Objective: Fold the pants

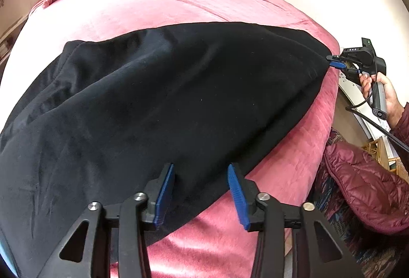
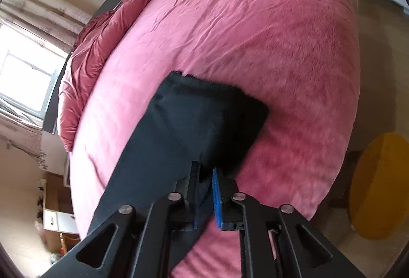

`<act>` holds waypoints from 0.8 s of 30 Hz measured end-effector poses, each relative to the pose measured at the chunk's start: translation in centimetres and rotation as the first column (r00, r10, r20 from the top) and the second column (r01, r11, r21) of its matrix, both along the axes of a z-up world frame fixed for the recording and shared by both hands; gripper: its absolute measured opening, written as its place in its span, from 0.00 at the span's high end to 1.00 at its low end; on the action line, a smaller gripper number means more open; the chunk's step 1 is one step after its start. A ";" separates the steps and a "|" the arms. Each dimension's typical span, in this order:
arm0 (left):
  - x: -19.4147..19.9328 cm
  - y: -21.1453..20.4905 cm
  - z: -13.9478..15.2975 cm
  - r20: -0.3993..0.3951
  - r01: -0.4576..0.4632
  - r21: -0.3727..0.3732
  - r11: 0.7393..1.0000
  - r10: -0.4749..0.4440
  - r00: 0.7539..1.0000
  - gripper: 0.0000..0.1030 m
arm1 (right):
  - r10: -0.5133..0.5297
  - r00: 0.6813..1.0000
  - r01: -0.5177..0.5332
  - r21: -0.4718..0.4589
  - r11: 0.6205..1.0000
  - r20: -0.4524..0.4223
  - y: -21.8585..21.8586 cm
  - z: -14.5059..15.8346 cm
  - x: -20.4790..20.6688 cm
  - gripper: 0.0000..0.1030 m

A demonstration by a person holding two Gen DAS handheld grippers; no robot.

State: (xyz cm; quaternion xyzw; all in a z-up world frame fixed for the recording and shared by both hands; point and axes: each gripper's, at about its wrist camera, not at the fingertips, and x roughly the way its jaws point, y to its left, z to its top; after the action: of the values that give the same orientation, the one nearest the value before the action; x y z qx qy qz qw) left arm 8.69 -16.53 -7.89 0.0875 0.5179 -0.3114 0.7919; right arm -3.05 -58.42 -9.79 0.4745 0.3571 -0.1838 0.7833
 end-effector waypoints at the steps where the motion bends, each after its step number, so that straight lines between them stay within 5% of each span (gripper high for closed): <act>1: -0.1 0.1 0.0 0.005 0.003 0.001 1.000 -0.003 1.000 0.54 | 0.032 0.999 -0.033 0.007 0.999 0.010 0.9 0.3 -0.1 0.76; 5: -0.5 0.2 -0.1 0.023 0.021 0.000 1.000 -0.021 1.000 0.50 | 0.185 0.980 -0.192 0.095 0.977 0.074 4.8 0.3 0.8 0.59; 9: -0.6 -0.1 -0.5 0.035 0.048 0.010 0.999 -0.048 0.998 0.50 | 0.310 0.947 -0.320 0.176 0.931 0.080 9.4 -1.2 2.0 0.59; 14: -0.1 -0.2 -0.9 0.027 0.063 0.001 0.998 -0.063 0.998 0.50 | 0.346 0.936 -0.352 0.221 0.910 0.065 12.3 -3.1 3.3 0.59; 17: 0.2 0.2 -1.2 0.036 0.050 -0.017 0.999 -0.050 0.998 0.65 | 0.352 0.934 -0.357 0.211 0.910 0.062 12.7 -3.2 4.2 0.59; 21: 0.9 1.1 -1.1 0.024 0.024 -0.042 0.999 -0.023 0.999 0.89 | 0.362 0.931 -0.364 0.171 0.915 0.044 13.4 -3.2 4.5 0.83; 24: 0.7 1.4 -0.4 0.043 0.026 -0.043 0.999 -0.024 0.999 0.94 | 0.359 0.932 -0.362 0.147 0.921 0.046 13.4 -2.6 4.7 0.91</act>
State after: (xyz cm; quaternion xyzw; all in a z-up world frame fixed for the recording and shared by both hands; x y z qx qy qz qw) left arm 9.36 -15.16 -8.24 0.0832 0.4929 -0.3306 0.8005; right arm 1.60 -44.99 -12.43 0.4608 0.4444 -0.0043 0.7683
